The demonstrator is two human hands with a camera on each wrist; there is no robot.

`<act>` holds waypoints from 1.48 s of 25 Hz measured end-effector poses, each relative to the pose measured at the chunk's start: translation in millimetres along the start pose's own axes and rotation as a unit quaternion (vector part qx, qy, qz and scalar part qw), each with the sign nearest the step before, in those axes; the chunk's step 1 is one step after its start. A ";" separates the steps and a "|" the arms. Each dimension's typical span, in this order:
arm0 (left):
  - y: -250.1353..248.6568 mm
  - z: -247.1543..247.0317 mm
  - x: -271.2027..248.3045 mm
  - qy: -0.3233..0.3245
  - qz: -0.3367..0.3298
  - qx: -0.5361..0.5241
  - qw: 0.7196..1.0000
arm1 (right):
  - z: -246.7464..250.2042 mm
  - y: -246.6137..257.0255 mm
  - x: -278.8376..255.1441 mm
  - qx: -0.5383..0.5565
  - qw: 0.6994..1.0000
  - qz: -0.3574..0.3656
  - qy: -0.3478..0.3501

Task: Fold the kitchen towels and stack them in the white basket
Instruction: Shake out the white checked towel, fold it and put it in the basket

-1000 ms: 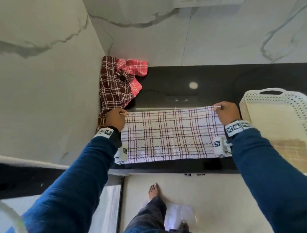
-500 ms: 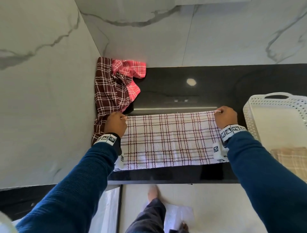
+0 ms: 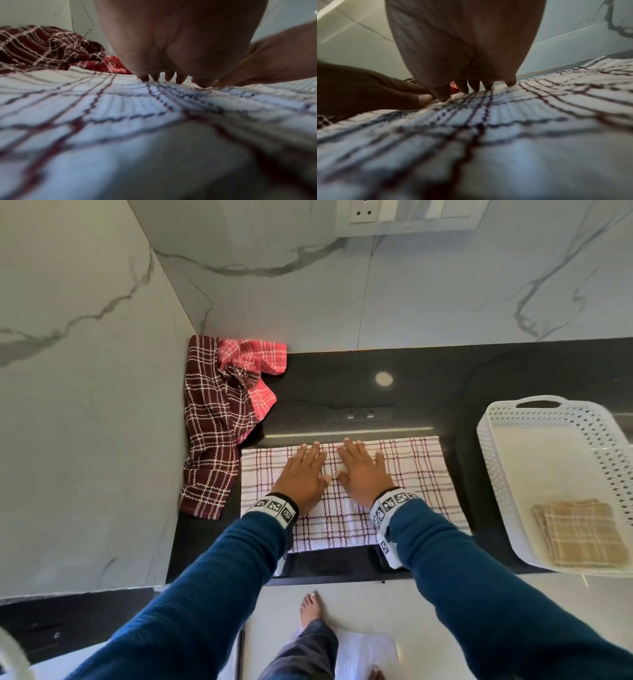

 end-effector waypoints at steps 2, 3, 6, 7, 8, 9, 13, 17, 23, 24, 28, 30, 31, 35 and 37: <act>14.6 -6.4 -6.9 0.039 0.007 0.040 0.998 | -5.3 -20.9 3.4 -0.042 0.998 -0.029 0.027; 27.6 -7.0 -14.3 0.048 0.019 0.048 0.997 | -4.1 -39.9 1.6 -0.051 0.996 -0.067 0.027; 71.3 -1.0 -41.3 0.054 0.067 0.070 0.994 | 5.0 -107.2 -7.9 -0.048 0.982 -0.184 0.025; 81.8 1.6 -48.7 0.063 0.081 0.077 0.992 | 9.7 -122.5 -10.8 -0.046 0.977 -0.206 0.031; 87.8 4.6 -54.2 0.073 0.095 0.079 0.990 | 15.6 -130.0 -12.2 -0.046 0.974 -0.218 0.038; 86.7 8.0 -58.2 0.077 0.107 0.082 0.988 | 20.3 -128.9 -13.2 -0.050 0.973 -0.223 0.038; 20.7 8.9 -62.4 0.027 0.068 0.065 0.995 | 11.6 -55.2 -36.0 -0.045 0.986 -0.161 -0.023; -42.0 -38.1 -75.5 0.026 0.001 0.074 0.997 | -49.0 15.9 -83.6 -0.018 1.000 0.001 0.007; 18.0 -60.9 -128.0 -0.033 0.059 0.072 0.995 | -51.9 -97.5 -111.2 -0.034 0.984 -0.166 -0.055; 21.9 -61.2 -132.7 -0.043 0.062 0.069 0.995 | -49.8 -114.1 -114.5 -0.030 0.982 -0.176 -0.065; 11.7 -42.9 -123.8 -0.057 0.085 0.059 0.993 | -44.9 -122.7 -112.1 -0.041 0.979 -0.190 -0.052; 10.8 -20.5 -104.4 -0.067 0.084 0.056 0.993 | -34.3 -99.0 -110.2 -0.047 0.965 -0.251 -0.063; 13.7 -9.9 -93.9 -0.075 0.082 0.058 0.992 | -27.6 -83.4 -109.1 -0.041 0.960 -0.264 -0.080; 44.4 6.3 -68.5 -0.062 0.099 0.072 0.991 | -10.4 -32.3 -82.0 0.030 0.967 -0.241 -0.078; 51.1 6.1 -67.3 -0.052 0.097 0.058 0.992 | 3.0 -29.7 -50.2 0.012 0.962 -0.266 -0.056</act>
Point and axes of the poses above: each hand's wrist, its own x-axis towards the middle knuckle, its own z-axis out of the back of the hand, y = z × x, the point moved 1 cm from there along x, towards the middle knuckle, and after that the axes turned 7 degrees about -z, right-handed, at the moved point
